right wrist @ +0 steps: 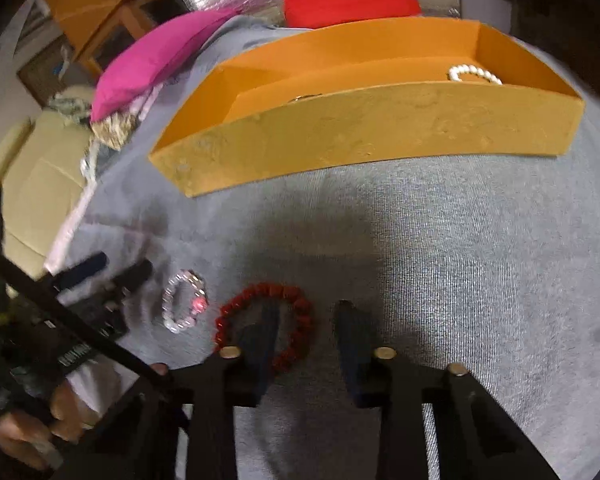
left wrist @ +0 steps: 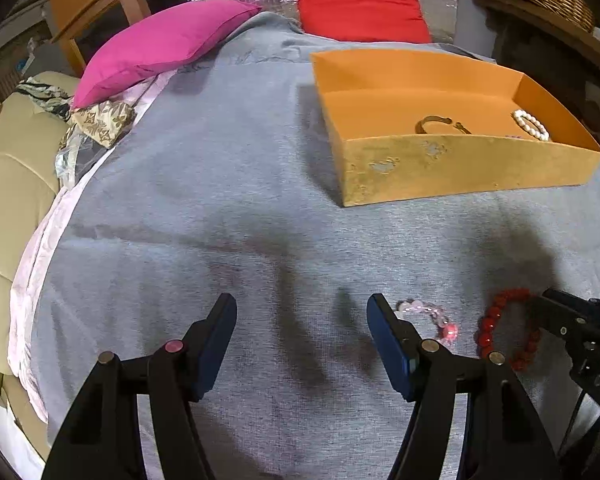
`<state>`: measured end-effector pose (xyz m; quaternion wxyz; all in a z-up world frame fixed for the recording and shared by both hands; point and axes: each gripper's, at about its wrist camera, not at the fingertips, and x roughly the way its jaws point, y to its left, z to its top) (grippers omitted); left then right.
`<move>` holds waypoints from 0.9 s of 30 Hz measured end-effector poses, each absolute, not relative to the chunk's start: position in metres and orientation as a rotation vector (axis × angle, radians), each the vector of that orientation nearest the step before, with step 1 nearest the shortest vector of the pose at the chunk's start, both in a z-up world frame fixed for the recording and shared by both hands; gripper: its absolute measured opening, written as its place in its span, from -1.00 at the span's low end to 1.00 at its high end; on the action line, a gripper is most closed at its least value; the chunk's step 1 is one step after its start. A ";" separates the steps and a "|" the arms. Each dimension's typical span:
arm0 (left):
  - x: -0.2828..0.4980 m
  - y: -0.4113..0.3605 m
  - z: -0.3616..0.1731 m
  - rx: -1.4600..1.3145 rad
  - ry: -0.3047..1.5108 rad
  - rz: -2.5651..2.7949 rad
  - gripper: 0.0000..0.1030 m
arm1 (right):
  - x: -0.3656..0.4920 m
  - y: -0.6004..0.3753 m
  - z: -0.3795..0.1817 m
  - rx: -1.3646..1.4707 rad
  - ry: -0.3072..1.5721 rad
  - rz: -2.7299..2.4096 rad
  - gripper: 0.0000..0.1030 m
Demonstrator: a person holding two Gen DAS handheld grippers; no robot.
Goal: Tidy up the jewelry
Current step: 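Grasp the red bead bracelet with the right tool while the left tool grasps the pink-clear bracelet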
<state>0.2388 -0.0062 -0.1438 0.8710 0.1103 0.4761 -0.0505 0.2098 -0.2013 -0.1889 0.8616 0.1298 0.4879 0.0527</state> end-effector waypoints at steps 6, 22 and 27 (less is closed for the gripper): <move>0.239 -0.003 -0.144 0.234 0.993 -0.115 0.33 | 0.206 -0.209 -0.187 0.165 0.982 0.010 -0.77; 0.222 -0.040 -0.165 0.356 1.057 -0.262 0.33 | 0.205 -0.252 -0.191 0.263 1.010 -0.115 -0.76; 0.226 -0.037 -0.167 0.299 1.082 -0.295 0.33 | 0.204 -0.256 -0.195 0.272 1.009 -0.108 -0.73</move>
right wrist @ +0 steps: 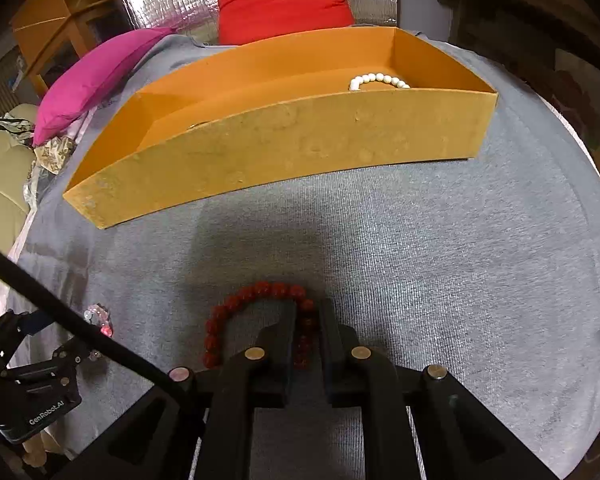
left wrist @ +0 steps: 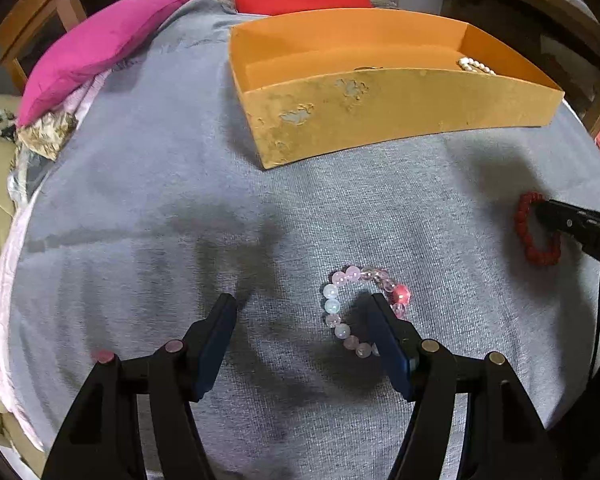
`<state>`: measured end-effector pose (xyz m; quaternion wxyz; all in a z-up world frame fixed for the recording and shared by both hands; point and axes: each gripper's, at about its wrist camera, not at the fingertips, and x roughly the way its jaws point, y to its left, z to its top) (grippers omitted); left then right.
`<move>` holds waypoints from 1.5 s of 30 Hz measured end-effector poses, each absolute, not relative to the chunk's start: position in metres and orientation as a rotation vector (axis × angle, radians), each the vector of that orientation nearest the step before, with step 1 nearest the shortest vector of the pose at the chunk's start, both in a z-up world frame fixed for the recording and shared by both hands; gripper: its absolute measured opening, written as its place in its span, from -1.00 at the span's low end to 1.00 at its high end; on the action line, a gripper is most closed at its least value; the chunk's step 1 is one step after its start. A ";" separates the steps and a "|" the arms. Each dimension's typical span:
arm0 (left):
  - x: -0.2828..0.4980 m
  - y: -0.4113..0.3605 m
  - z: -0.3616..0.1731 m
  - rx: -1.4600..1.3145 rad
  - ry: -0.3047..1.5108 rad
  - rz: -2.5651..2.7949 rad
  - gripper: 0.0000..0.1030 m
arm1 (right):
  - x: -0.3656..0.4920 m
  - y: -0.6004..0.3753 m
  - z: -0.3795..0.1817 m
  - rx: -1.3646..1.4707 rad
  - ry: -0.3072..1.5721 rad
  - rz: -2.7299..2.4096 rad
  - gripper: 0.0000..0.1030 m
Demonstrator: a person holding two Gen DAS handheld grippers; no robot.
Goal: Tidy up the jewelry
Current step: 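Grasp the red bead bracelet with the right tool while the left tool grasps the pink-clear bracelet, then lift both held bracelets and carry them toward the orange box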
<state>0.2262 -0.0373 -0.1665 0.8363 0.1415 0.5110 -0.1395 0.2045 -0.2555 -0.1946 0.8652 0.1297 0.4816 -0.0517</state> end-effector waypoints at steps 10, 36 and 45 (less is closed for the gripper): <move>0.230 -0.036 -0.167 0.255 1.053 -0.352 0.07 | 0.209 -0.258 -0.196 0.287 1.014 -0.098 -0.72; 0.226 -0.047 -0.149 0.193 0.947 -0.403 -0.83 | 0.193 -0.258 -0.183 0.267 0.936 -0.149 -0.79; 0.224 -0.030 -0.129 0.130 0.881 -0.411 -0.85 | 0.184 -0.271 -0.164 0.381 0.837 -0.081 -0.79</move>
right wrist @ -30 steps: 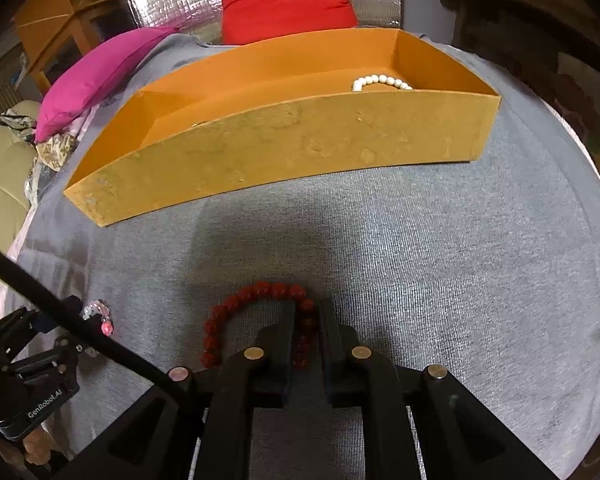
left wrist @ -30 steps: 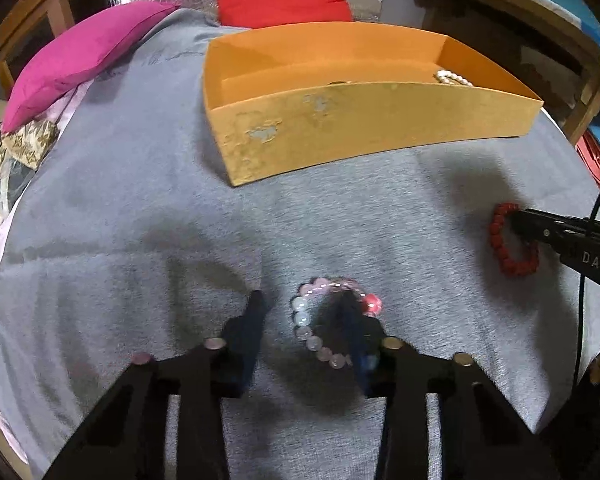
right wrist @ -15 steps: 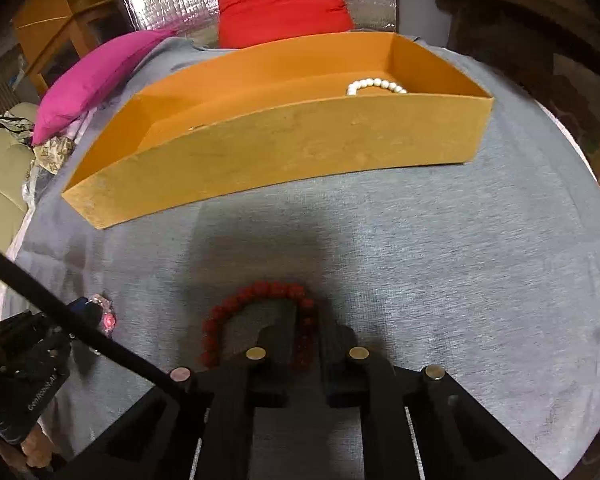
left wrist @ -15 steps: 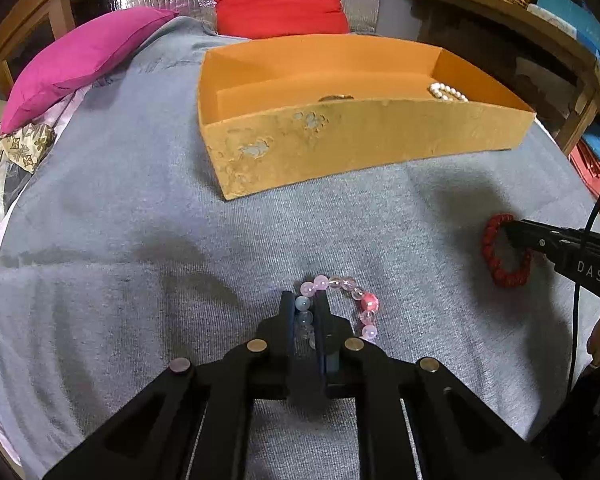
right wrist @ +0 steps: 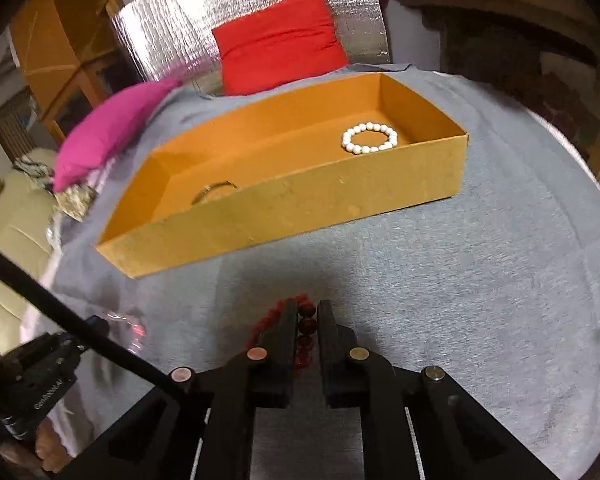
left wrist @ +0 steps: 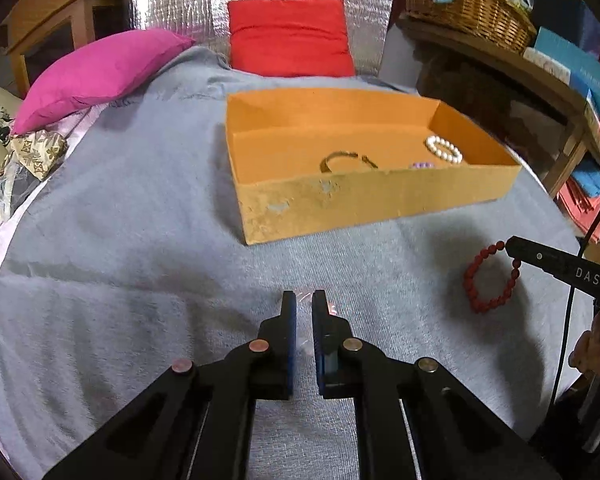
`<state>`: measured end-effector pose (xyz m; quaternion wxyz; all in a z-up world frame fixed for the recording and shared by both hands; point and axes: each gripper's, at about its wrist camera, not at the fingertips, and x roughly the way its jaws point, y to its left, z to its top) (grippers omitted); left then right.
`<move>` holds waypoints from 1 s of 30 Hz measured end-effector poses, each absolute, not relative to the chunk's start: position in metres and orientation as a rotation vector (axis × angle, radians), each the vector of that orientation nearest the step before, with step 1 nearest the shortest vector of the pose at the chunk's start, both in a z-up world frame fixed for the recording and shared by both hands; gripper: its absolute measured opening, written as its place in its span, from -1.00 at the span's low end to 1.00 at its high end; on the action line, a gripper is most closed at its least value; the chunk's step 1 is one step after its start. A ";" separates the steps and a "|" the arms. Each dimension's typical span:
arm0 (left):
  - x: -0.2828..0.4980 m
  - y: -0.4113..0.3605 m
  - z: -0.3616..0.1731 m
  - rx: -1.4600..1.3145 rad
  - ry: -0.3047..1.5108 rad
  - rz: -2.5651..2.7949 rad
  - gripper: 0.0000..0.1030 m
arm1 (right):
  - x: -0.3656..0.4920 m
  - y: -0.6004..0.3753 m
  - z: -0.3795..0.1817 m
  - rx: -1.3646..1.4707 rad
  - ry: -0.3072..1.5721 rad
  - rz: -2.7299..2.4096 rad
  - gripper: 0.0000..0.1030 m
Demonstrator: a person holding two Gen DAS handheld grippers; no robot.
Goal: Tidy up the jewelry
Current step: 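Lift both held bracelets and carry them toward the orange box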
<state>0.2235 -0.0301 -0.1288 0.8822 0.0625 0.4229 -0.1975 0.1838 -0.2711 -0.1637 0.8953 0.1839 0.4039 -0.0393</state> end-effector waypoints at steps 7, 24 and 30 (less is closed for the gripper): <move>0.228 -0.030 -0.131 0.157 0.891 -0.410 -0.85 | 0.183 -0.278 -0.162 0.442 0.833 -0.055 -0.79; 0.229 -0.042 -0.164 0.279 1.032 -0.412 0.25 | 0.188 -0.286 -0.183 0.427 0.944 -0.076 -0.79; 0.238 -0.042 -0.169 0.241 1.040 -0.395 0.25 | 0.191 -0.282 -0.188 0.424 0.966 -0.070 -0.78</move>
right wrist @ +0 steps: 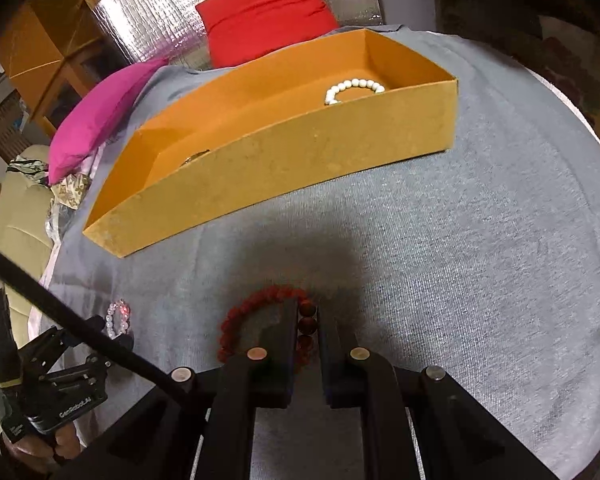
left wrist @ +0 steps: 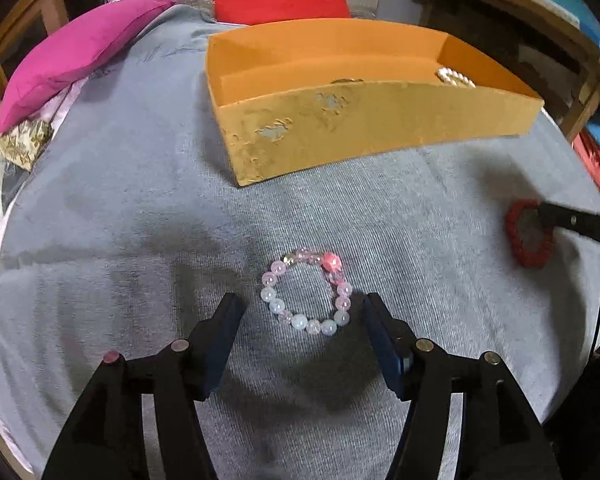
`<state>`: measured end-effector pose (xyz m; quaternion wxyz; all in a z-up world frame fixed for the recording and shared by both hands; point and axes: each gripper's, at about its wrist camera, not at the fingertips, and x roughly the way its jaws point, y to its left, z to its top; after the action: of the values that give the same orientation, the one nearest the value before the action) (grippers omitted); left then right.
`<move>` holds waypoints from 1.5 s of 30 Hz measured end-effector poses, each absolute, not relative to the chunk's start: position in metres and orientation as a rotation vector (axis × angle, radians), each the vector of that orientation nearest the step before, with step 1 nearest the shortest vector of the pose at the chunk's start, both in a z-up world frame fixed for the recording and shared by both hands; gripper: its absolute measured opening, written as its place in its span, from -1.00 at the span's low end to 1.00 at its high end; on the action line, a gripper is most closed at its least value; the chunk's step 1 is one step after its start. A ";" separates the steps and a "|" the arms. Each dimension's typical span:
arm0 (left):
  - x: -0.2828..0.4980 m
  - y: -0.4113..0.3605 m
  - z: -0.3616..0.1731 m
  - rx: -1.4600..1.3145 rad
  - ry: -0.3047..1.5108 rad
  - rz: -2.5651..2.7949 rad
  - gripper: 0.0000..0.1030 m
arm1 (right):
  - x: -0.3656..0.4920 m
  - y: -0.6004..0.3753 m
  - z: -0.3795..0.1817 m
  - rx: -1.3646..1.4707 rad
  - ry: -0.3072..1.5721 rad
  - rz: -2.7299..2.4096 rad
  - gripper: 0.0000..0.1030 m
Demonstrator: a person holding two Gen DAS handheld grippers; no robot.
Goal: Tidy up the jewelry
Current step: 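Lift both held bracelets and carry them toward the orange box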
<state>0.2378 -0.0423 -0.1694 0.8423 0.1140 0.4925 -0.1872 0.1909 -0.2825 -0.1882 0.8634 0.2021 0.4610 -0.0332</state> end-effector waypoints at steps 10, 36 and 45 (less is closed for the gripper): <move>0.232 -0.052 -0.164 0.208 1.000 -0.477 -0.55 | 0.191 -0.286 -0.192 0.478 0.990 -0.052 -0.78; 0.220 -0.064 -0.137 0.121 0.898 -0.563 -0.85 | 0.185 -0.278 -0.167 0.501 0.851 0.102 -0.79; 0.216 -0.058 -0.122 0.097 0.860 -0.572 -0.85 | 0.180 -0.278 -0.153 0.536 0.775 0.139 -0.79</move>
<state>0.2157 -0.0584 -0.1223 0.8685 0.0461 0.4111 -0.2732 0.1802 -0.2784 -0.1529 0.8887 0.2580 0.3732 0.0667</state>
